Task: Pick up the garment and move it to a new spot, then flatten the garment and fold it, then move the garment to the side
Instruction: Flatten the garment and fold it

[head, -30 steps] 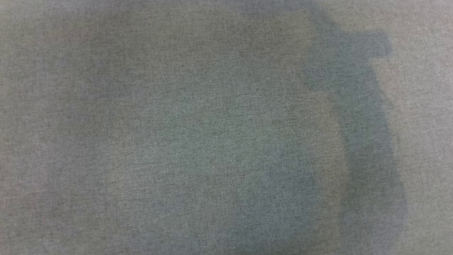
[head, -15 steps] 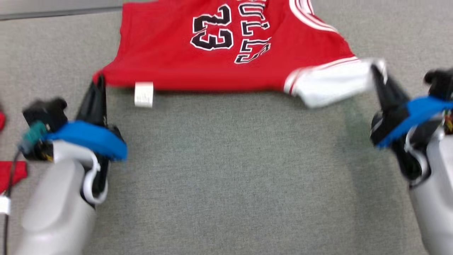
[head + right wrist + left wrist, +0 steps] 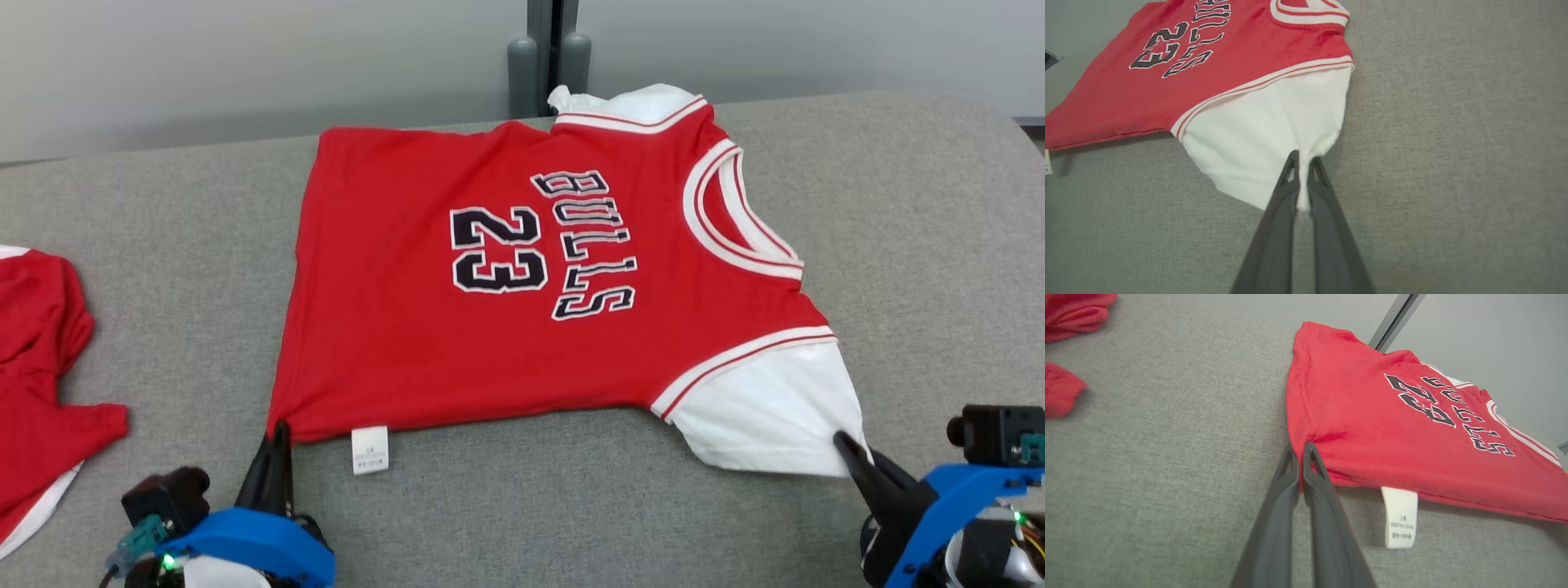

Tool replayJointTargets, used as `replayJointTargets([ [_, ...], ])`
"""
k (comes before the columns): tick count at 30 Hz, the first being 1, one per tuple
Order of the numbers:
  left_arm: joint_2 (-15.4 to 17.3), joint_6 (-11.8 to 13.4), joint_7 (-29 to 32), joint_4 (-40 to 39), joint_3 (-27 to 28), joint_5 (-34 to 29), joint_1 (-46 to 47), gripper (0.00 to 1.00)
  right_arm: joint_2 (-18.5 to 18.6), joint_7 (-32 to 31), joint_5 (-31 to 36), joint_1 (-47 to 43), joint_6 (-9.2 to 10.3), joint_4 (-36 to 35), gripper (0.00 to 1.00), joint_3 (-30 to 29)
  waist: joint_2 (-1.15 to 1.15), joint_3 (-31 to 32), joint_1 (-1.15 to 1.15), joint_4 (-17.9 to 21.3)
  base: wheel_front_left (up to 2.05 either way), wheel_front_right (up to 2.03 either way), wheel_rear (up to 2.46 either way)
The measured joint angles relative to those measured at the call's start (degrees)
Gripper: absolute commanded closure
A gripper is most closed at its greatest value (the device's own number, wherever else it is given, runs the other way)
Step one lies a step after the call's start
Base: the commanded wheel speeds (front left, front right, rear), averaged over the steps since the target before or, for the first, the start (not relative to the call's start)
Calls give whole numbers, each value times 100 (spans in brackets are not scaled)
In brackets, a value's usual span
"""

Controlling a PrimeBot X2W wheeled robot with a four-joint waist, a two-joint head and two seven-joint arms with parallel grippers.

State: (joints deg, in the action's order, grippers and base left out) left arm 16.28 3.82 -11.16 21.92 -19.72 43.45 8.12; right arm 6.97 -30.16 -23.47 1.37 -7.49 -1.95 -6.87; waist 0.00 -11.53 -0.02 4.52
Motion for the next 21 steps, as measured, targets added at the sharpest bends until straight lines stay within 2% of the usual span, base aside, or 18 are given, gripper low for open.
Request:
replayJointTargets([
  [4, 57, 343, 339, -620, -23, 98, -594, 100, -288, -667, 135, -591, 0, -724, 100, -260, 0, 197, 0, -23, 0, 0, 0],
  [10, 242, 850, 1027, -1561, -190, 127, -1273, 100, -396, -1401, 175, -1151, 1, -1399, 100, -389, 0, 274, 0, -81, 0, 0, 0],
  [16, 393, 979, 1390, -2221, -294, 146, -1451, 100, -403, -1351, 143, -1138, 1, -1479, 100, -432, 0, 259, 1, -114, 0, 0, 0],
  [21, 357, 982, 1456, -2539, -236, 243, -1297, 100, -407, -1290, 304, -580, 1, -1412, 100, -257, 0, 197, 1, -85, 0, 0, 0],
])
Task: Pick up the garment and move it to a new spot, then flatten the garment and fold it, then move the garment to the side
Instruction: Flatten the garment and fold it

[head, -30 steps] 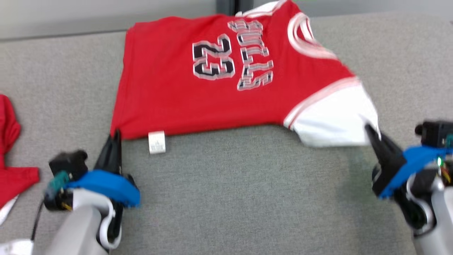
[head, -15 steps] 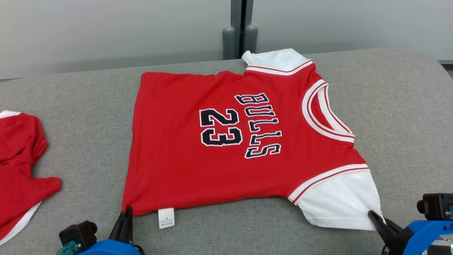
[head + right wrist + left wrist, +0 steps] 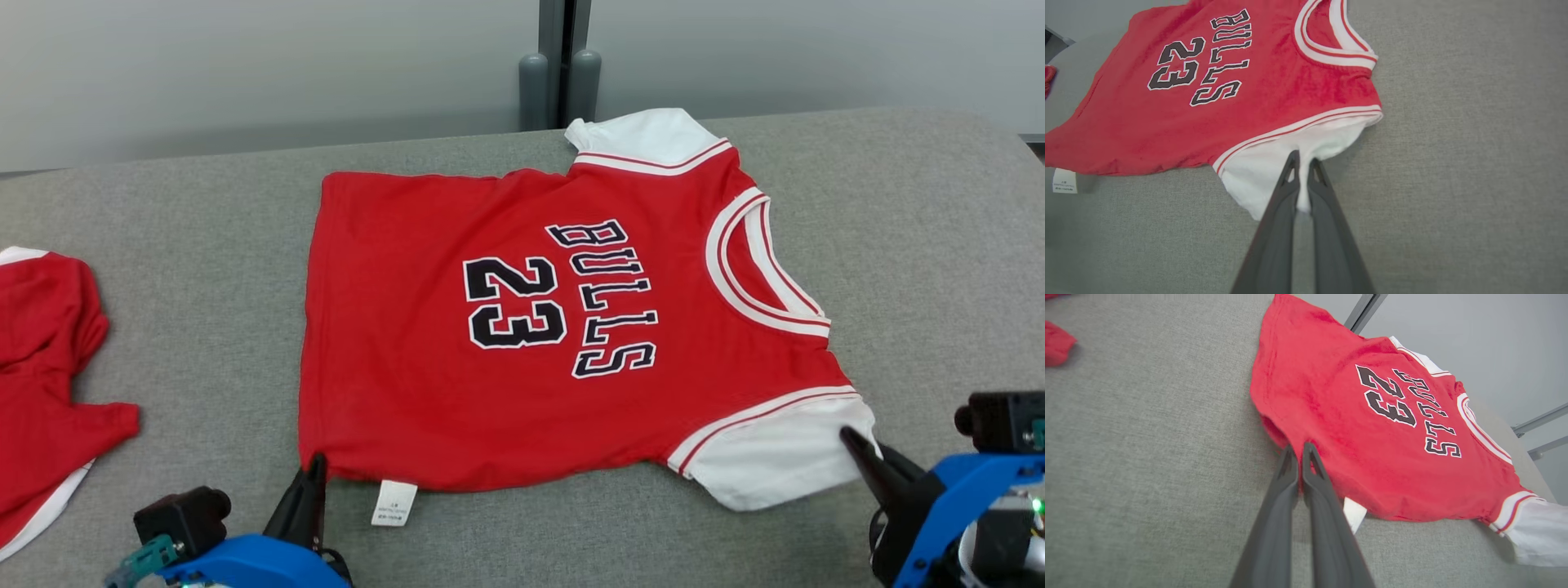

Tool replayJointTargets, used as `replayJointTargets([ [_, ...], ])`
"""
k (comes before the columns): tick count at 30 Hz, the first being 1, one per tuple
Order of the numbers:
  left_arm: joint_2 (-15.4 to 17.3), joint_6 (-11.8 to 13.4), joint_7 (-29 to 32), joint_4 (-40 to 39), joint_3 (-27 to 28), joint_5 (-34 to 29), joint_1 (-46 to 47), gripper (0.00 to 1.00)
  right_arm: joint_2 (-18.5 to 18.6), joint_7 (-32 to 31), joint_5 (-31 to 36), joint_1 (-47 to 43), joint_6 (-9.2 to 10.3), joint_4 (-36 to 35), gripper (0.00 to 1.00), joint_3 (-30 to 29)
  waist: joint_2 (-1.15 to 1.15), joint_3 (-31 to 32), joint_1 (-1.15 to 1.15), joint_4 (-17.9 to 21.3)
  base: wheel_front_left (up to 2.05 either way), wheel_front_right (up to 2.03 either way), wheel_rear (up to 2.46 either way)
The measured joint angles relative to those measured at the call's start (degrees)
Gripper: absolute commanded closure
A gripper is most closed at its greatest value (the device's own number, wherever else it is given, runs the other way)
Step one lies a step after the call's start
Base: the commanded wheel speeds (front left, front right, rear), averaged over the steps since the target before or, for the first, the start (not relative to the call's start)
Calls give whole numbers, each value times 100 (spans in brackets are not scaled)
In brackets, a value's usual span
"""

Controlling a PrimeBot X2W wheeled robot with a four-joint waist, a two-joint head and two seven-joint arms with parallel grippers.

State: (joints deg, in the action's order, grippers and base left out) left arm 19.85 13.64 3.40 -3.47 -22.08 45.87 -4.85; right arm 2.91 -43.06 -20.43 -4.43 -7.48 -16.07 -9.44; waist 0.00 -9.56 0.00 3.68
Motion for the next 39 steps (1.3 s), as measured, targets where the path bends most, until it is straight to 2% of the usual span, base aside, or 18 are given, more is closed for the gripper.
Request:
replayJointTargets([
  [7, -225, -9, -5, -78, 96, 169, 415, 100, 32, 54, 123, 1101, 0, 410, 100, 75, 0, -143, 1, 61, 0, 0, 0],
  [9, -249, -32, -31, 21, 129, 200, 617, 100, 188, 154, 137, 1411, 0, 638, 100, 142, 0, -190, 1, 49, 0, 0, 0],
  [17, -253, -212, 54, 909, 89, 146, 1251, 100, 604, 511, 4, 2446, 0, 1792, 100, 404, 0, -334, 1, 13, 0, 0, 0],
  [20, -375, -343, -100, 1243, 171, 249, 1477, 100, 731, 656, -35, 2701, 0, 2193, 100, 550, 0, -372, 1, -8, 0, 0, 0],
  [27, -413, -530, -256, 1956, 114, 148, 1933, 100, 989, 1087, -43, 3175, 0, 2827, 100, 795, 0, -539, 1, -57, 0, 0, 0],
  [35, -455, -676, -383, 2337, 92, 119, 2257, 100, 910, 1490, 30, 3738, 0, 3308, 100, 950, 0, -722, 1, -103, 0, 0, 0],
  [36, -468, -739, -415, 2349, 92, 122, 2285, 65, 910, 1503, 31, 3781, 0, 3371, 89, 970, 0, -735, 1, -119, 0, 0, 0],
  [37, -492, -773, -471, 2354, 98, 130, 2310, 0, 903, 1559, 31, 3816, 0, 3416, 0, 984, 0, -744, 1, -137, 0, 0, 0],
  [39, -521, -860, -508, 2403, 77, 137, 2375, 0, 875, 1773, 25, 3881, 0, 3477, 0, 973, 0, -756, 1, -175, 0, 0, 0],
])
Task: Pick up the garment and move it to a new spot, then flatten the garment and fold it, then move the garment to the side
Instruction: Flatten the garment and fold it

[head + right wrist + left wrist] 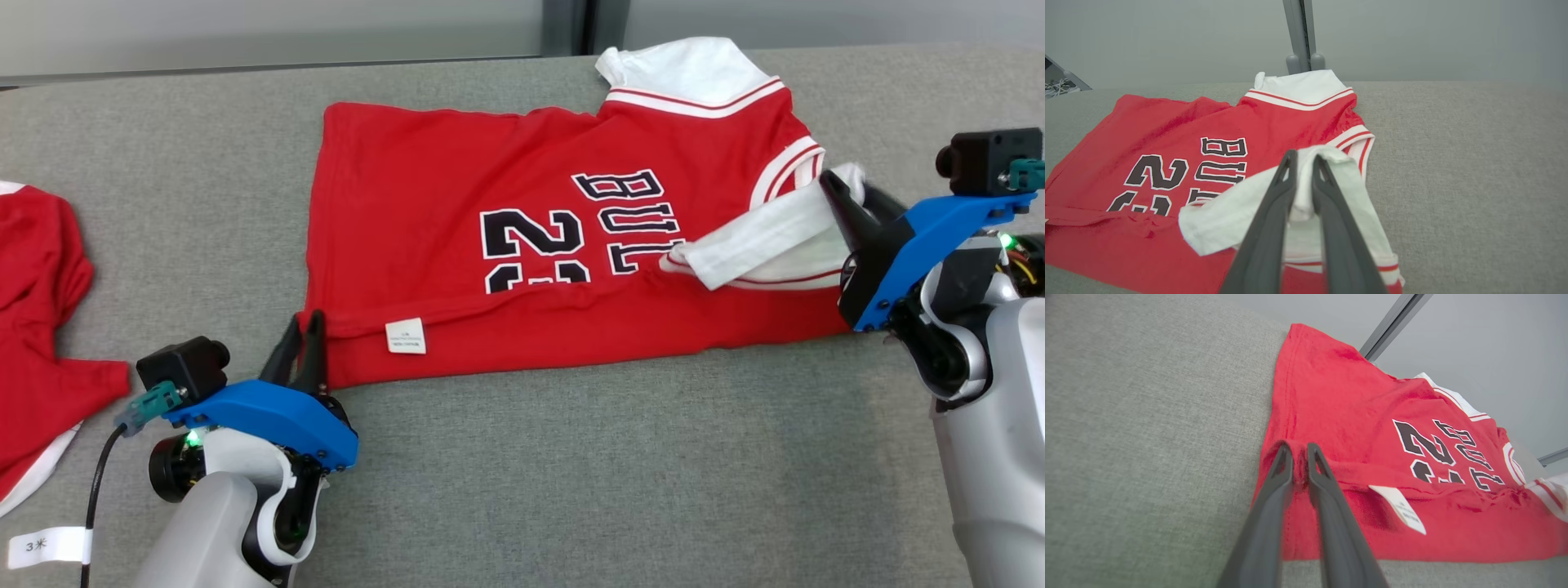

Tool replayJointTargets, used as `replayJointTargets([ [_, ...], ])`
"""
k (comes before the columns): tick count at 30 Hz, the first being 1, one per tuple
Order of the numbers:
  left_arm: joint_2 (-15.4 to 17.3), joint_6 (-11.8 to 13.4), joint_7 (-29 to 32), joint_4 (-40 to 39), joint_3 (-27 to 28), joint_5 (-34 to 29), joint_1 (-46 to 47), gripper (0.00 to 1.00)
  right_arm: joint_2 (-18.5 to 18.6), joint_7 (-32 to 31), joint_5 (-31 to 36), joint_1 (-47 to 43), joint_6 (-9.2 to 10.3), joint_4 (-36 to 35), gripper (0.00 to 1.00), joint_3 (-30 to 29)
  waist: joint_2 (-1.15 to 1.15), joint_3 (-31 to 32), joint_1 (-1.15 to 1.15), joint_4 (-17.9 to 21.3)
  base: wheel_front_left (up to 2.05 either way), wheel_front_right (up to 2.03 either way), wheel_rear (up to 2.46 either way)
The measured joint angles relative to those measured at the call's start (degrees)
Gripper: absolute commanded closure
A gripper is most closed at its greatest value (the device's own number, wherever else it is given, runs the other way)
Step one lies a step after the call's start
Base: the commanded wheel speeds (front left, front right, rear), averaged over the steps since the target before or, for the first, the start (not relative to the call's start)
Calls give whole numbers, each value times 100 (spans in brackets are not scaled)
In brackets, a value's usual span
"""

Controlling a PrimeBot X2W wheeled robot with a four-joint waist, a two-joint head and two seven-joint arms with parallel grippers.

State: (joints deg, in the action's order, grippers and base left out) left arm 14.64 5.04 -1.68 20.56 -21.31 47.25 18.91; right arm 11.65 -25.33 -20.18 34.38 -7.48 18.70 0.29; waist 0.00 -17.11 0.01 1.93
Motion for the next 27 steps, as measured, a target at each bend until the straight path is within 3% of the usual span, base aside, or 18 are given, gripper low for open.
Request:
replayJointTargets([
  [7, 12, -36, -277, 146, -24, -110, 8, 0, -3, 634, -236, 36, 0, 69, 0, 151, 0, 163, 0, -84, 0, 0, 0],
  [15, 159, 65, -299, -25, -288, -355, -432, 0, 57, 300, -31, -816, 0, -75, 0, -165, 0, 444, -1, -56, 0, 0, 0],
  [21, 110, 215, -247, 201, -348, -392, -501, 0, -382, 433, 846, -1376, 1, -174, 0, -1003, 0, 360, -1, 7, 0, 0, 0],
  [27, 102, 352, -216, 495, -365, -488, -291, 0, -781, 623, 1322, -1433, 0, -111, 0, -1351, 0, 177, -1, 101, 0, 0, 0],
])
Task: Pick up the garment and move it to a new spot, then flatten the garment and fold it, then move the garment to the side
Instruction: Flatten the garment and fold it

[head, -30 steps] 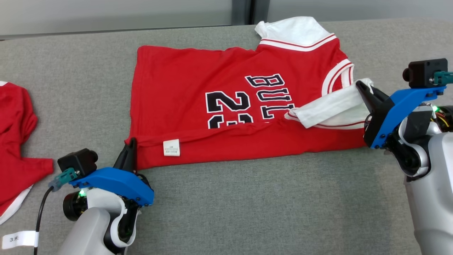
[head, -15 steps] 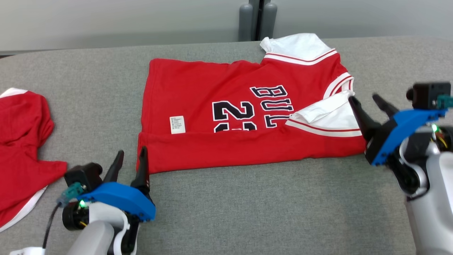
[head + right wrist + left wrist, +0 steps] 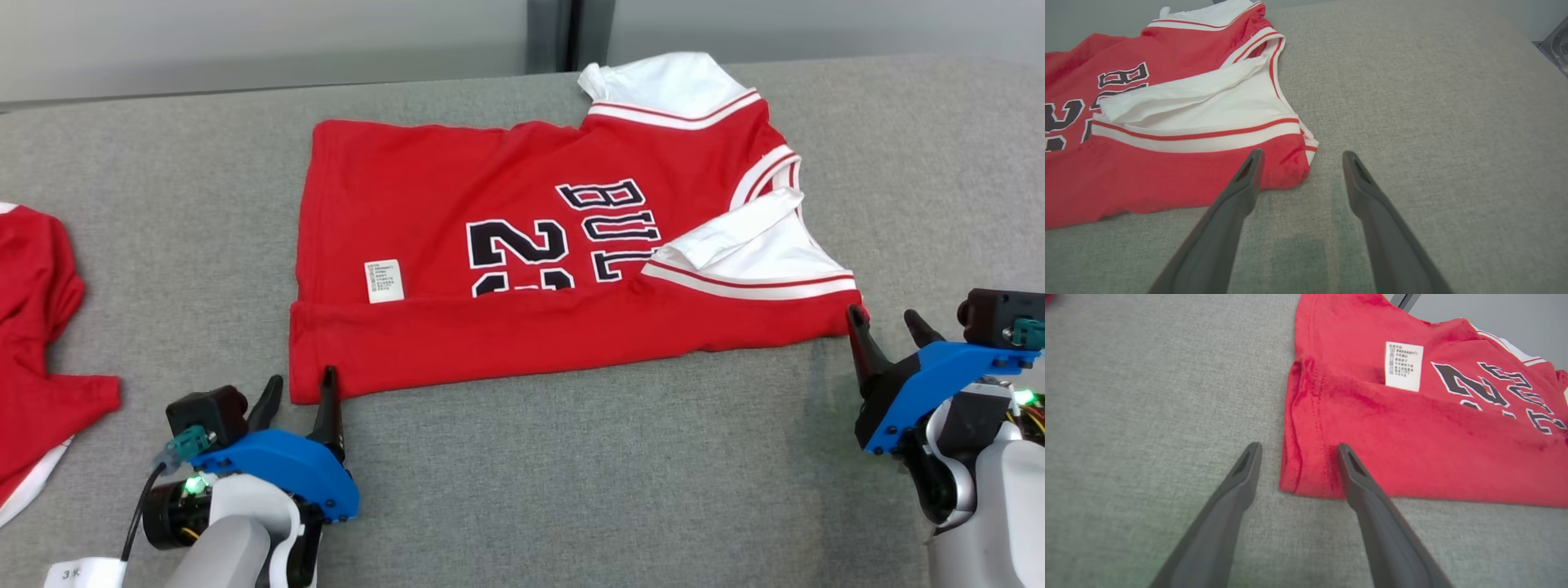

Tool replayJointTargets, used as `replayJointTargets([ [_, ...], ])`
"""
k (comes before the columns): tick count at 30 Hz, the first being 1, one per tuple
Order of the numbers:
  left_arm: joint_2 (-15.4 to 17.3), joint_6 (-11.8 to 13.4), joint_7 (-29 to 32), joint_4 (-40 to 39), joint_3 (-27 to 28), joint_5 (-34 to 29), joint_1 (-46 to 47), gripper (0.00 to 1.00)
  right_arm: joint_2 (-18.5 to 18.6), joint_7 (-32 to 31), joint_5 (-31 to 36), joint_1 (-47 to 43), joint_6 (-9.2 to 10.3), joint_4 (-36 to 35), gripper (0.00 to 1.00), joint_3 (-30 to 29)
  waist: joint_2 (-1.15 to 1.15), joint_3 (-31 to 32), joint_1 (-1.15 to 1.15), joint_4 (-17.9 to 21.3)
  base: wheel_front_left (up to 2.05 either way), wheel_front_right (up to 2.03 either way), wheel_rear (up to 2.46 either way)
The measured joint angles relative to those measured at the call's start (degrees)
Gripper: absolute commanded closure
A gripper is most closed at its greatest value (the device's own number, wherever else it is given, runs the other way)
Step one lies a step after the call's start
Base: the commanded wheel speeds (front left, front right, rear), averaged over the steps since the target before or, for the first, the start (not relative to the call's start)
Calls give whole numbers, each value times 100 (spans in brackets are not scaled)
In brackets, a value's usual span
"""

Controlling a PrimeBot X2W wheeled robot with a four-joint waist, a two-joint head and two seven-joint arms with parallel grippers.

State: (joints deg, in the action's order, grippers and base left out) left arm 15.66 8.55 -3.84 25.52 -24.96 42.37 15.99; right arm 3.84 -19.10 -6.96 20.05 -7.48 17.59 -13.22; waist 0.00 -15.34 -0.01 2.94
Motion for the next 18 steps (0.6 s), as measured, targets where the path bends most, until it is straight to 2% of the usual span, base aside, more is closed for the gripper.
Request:
replayJointTargets([
  [3, -2, 34, 57, 109, -14, -3, 121, 0, -65, 52, 90, 55, 0, 122, 0, -66, 0, -86, 0, 41, 0, 0, 0],
  [4, -2, 49, 82, 146, -25, -10, 165, 57, -75, 53, 96, 87, 0, 169, 0, -97, 0, -109, 0, 47, 0, 0, 0],
  [5, 0, 52, 109, 179, -34, -22, 205, 91, -79, 51, 104, 104, 0, 204, 0, -121, 0, -129, 0, 53, 0, 0, 0],
  [6, -1, 56, 124, 203, -38, -22, 235, 100, -83, 44, 138, 125, 0, 254, 0, -162, 0, -151, 0, 58, 0, 0, 0],
  [18, -81, -49, 71, 289, -138, -18, 396, 100, -87, 303, 12, 726, 0, 1327, 0, -152, 0, -338, 0, -42, 0, 0, 0],
])
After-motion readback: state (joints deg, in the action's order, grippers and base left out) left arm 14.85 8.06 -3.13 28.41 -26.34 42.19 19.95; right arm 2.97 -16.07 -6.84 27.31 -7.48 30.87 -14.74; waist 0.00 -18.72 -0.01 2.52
